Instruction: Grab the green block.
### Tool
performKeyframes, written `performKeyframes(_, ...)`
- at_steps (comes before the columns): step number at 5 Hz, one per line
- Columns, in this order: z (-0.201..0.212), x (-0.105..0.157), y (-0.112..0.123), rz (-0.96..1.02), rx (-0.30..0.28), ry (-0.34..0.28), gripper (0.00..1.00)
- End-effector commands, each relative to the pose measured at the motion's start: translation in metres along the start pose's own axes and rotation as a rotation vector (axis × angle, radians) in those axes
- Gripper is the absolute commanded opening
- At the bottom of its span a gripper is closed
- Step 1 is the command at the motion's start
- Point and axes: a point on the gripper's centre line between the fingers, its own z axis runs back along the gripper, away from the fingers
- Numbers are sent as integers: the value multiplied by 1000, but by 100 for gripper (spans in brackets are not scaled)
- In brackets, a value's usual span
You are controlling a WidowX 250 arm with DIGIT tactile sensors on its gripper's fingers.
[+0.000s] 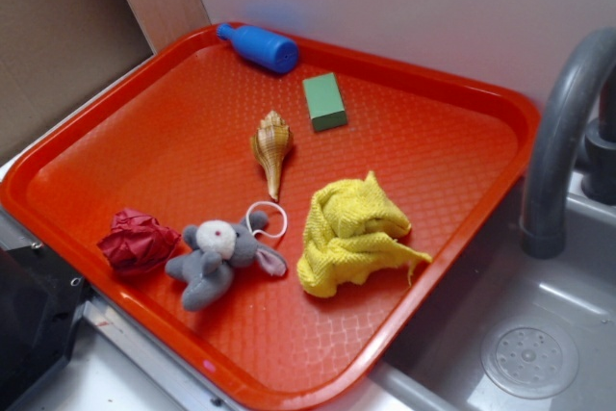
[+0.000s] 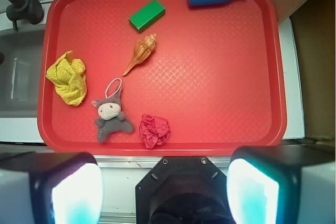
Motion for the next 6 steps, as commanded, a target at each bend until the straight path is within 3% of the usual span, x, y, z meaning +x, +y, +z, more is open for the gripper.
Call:
performKeyframes(1,0,0,0,0,0,0,100)
performKeyframes(2,-8,27,-18,66,-70,29,100)
performKeyframes(3,-21,60,-36,233,-89,-29,100)
performKeyframes(5,-75,128,-39,546,-34,-191,100)
performKeyframes(6,-112,151,-38,611,3,-233,100)
